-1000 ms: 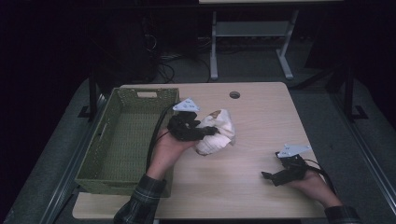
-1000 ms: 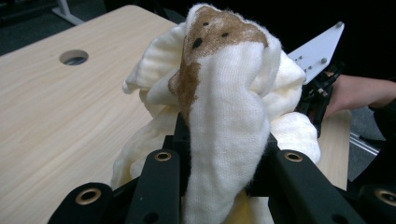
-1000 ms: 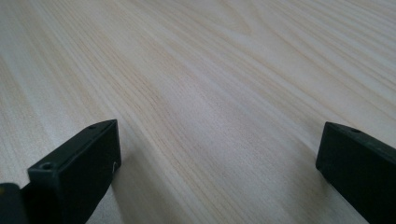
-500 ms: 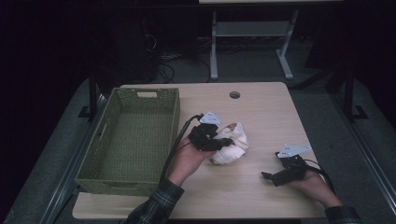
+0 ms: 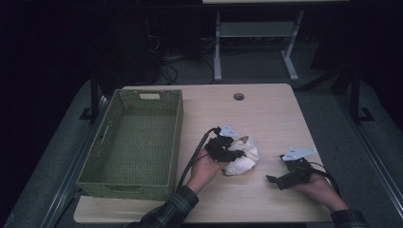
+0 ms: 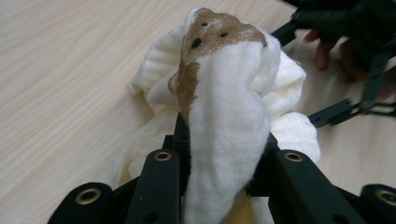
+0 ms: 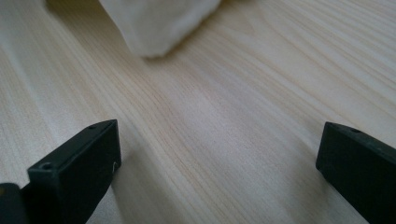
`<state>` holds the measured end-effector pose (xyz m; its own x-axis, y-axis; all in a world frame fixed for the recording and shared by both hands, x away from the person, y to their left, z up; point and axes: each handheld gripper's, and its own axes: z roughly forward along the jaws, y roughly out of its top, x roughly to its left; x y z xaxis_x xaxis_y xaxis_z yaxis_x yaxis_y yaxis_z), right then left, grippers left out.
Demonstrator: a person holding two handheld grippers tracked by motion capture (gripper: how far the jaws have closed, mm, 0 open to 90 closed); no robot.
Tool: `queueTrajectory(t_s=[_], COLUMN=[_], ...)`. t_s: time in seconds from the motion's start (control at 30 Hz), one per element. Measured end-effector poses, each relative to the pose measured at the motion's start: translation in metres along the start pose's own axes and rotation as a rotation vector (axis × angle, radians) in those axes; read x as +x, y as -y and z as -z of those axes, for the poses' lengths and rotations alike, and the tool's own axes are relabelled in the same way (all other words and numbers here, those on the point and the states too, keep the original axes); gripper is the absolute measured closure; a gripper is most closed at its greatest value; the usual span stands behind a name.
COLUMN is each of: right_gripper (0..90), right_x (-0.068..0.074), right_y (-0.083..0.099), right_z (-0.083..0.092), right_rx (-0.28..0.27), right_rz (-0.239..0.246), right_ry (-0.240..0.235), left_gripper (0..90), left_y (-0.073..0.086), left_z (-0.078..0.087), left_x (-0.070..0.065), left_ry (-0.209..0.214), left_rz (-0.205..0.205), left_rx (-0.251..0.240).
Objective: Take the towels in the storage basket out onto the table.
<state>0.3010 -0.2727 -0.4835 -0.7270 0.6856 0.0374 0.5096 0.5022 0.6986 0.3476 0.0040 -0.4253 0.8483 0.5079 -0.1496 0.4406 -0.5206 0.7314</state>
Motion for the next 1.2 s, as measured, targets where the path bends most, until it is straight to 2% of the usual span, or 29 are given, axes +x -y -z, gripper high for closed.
queueTrajectory(t_s=[0.07,0.17,0.2,0.33,0.37,0.4,0.5,0.57,0.63,0.67,0.7,0.8,0.83,0.93,1.03,1.1,1.17,1.2], right_gripper=[0.0,0.0,0.0,0.0,0.0,0.0,0.0,0.0,0.0,0.0,0.0,0.0,0.0,0.0,0.0,0.0,0.0,0.0], right_x=[0.0,0.0,0.0,0.0,0.0,0.0,0.0,0.0,0.0,0.0,0.001,0.0,0.001,0.0,0.0,0.002,0.003,0.004], right_y=[0.0,0.0,0.0,0.0,0.0,0.0,0.0,0.0,0.0,0.0,0.0,0.0,0.0,0.0,0.0,-0.003,-0.011,-0.013], right_z=[0.0,0.0,0.0,0.0,0.0,0.0,0.0,0.0,0.0,0.0,0.0,0.0,0.0,0.0,0.001,0.001,0.001,0.001], right_rx=[0.0,0.001,0.001,0.0,0.0,0.0,0.0,0.0,0.0,0.0,-0.001,-0.001,-0.001,-0.001,0.001,0.034,0.112,0.127], right_rz=[0.0,-0.001,0.0,0.001,0.001,0.001,0.002,0.003,0.003,0.004,-0.001,0.003,0.002,0.006,0.015,0.001,0.01,0.012], right_ry=[0.0,-0.001,-0.002,-0.003,-0.002,-0.003,-0.004,-0.004,-0.004,-0.004,-0.005,-0.006,-0.006,-0.009,-0.017,-0.006,-0.004,0.001], left_gripper=[70.5,70.3,70.3,70.0,69.9,69.8,68.2,63.3,54.7,50.4,47.7,40.0,38.9,37.4,37.4,37.7,38.3,38.3], left_y=[0.003,0.007,0.008,0.011,0.012,0.014,0.016,0.016,0.015,0.015,0.014,0.011,0.011,0.013,0.015,0.018,0.023,0.026], left_z=[-0.007,-0.018,-0.021,-0.034,-0.036,-0.039,-0.042,-0.041,-0.038,-0.036,-0.033,-0.021,-0.014,0.002,0.018,0.027,0.033,0.035], left_x=[0.001,0.001,0.002,0.002,0.003,0.002,0.001,0.0,0.0,-0.001,0.0,0.0,0.0,0.001,0.003,0.003,0.002,0.001], left_ry=[0.003,0.003,0.004,0.001,0.0,0.002,0.002,0.001,0.007,0.011,0.01,0.019,0.02,0.007,-0.003,-0.014,-0.03,-0.04], left_rz=[-0.005,0.01,-0.002,-0.002,-0.017,-0.009,-0.024,-0.026,-0.031,-0.019,-0.027,-0.015,-0.023,-0.011,0.016,0.021,0.021,0.019], left_rx=[0.01,0.007,0.018,0.035,0.053,0.052,0.059,0.057,0.059,0.044,0.041,0.021,0.021,0.001,-0.032,-0.041,-0.03,-0.028])
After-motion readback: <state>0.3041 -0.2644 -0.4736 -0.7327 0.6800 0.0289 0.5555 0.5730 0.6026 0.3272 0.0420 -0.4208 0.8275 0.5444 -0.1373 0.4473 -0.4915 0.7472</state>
